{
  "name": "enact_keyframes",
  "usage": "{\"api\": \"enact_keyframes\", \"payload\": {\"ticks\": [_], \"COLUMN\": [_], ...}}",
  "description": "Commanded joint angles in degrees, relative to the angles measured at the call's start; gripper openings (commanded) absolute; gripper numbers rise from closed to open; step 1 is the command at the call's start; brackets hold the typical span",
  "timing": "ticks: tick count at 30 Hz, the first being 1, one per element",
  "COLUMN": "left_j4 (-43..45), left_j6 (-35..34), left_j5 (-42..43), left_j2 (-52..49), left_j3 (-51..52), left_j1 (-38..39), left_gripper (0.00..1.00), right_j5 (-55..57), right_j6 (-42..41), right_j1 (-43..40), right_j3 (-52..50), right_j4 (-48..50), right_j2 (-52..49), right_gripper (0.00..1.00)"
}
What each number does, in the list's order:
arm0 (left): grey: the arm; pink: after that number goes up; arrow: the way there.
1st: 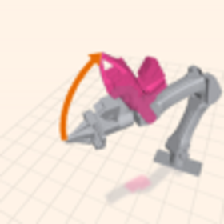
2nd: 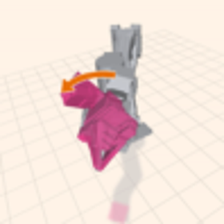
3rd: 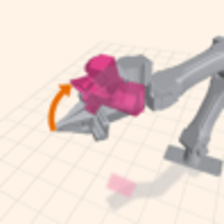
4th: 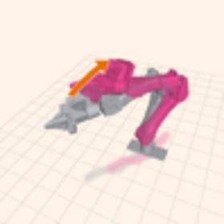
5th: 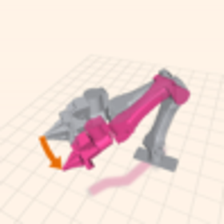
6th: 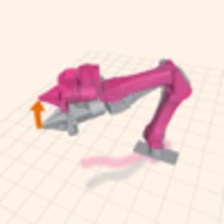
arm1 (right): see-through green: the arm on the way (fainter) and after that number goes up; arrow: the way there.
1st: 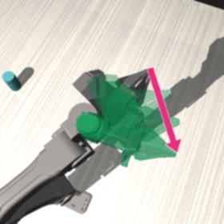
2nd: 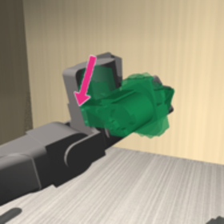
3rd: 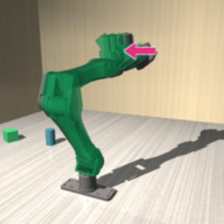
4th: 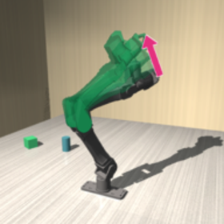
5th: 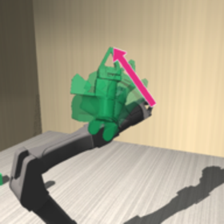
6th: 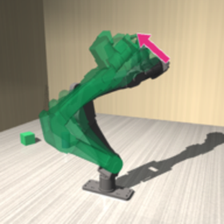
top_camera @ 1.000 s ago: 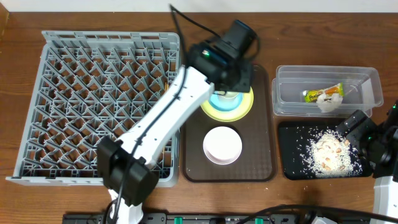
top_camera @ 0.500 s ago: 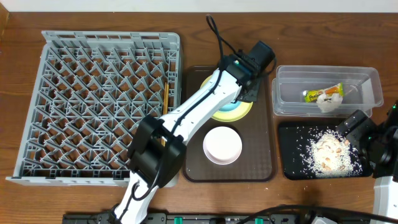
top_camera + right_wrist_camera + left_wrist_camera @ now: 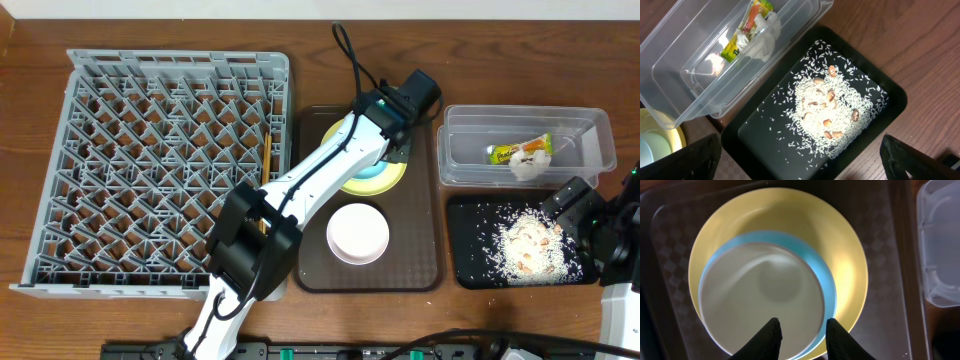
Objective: Sort waste into correct bins and load items into the dishwasher
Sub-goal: 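Grasp the white cup from the blue bowl with the left gripper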
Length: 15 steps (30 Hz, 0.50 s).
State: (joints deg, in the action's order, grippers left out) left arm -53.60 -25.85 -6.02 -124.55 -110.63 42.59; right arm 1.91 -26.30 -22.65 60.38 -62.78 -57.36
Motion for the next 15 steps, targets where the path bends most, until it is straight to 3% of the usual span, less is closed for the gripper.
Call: {"api": "enact_keyframes", "payload": {"ticks": [1,12,15], "left_j4": [0.0,0.6,0.6], "left_j6": [0.3,-0.2,-0.2], "left_j5": [-1.1,-1.1,-2.8], "left_j2": [-1.7,-2.6,-2.6], "left_j3": [1.0,3.0,3.7], "left_j1": [-0.2,0.2,0.1], "left_gripper": [0.32,0.36,0.33], "right_j5": [0.4,0.4,0.4], "right_j6": [0.7,0.7,0.7], "right_j1": [-0.3,-0.3,-0.3], "right_j3": [0.6,0.6,0.6], "right_j4": [0.0,0.0,0.0], "right_j2": [0.0,0.0,0.0], "right_gripper": [0.99,0.99,0.99]}}
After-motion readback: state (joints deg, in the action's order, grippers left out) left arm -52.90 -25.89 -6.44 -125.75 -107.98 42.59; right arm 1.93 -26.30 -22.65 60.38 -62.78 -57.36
